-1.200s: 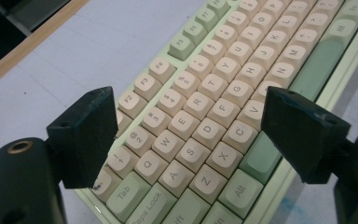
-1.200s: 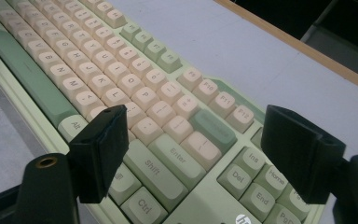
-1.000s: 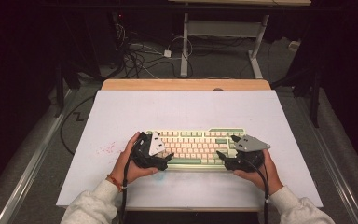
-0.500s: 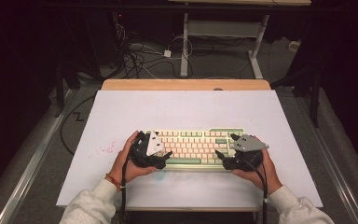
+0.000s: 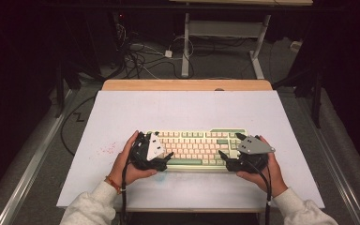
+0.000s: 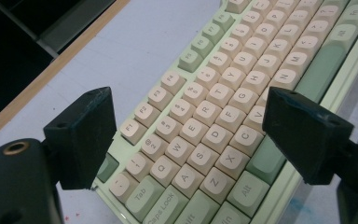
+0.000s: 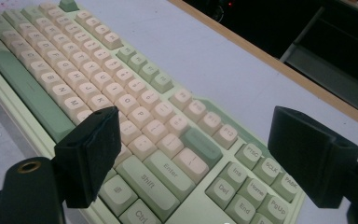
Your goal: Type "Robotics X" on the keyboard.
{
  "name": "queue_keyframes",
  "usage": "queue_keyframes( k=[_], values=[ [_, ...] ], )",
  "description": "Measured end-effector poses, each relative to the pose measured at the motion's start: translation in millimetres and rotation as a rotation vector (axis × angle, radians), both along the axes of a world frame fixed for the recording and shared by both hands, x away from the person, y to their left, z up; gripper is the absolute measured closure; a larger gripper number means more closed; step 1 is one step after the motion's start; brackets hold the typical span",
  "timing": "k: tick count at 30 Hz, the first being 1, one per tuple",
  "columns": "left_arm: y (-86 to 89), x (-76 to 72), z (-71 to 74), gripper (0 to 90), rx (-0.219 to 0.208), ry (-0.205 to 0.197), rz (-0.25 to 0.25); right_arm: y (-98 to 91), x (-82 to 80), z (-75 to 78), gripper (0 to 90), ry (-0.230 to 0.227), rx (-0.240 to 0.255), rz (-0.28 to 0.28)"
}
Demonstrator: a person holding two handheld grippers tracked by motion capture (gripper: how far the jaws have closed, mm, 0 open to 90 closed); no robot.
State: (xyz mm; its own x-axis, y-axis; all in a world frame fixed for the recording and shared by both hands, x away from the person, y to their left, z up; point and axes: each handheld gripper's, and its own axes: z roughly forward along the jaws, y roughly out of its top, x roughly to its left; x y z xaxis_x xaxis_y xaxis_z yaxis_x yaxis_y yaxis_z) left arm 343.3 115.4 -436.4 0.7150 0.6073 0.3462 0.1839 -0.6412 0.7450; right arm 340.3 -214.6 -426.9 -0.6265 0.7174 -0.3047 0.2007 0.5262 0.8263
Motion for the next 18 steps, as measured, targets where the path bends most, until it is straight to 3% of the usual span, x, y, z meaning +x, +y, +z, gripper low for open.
queue_keyframes(
  k=[18],
  values=[
    [7.1,-9.1,0.5,16.2,-0.001,-0.033,-0.007,-3.9,-6.9,2.1,20.5,-0.022,0.005,-0.004]
  ],
)
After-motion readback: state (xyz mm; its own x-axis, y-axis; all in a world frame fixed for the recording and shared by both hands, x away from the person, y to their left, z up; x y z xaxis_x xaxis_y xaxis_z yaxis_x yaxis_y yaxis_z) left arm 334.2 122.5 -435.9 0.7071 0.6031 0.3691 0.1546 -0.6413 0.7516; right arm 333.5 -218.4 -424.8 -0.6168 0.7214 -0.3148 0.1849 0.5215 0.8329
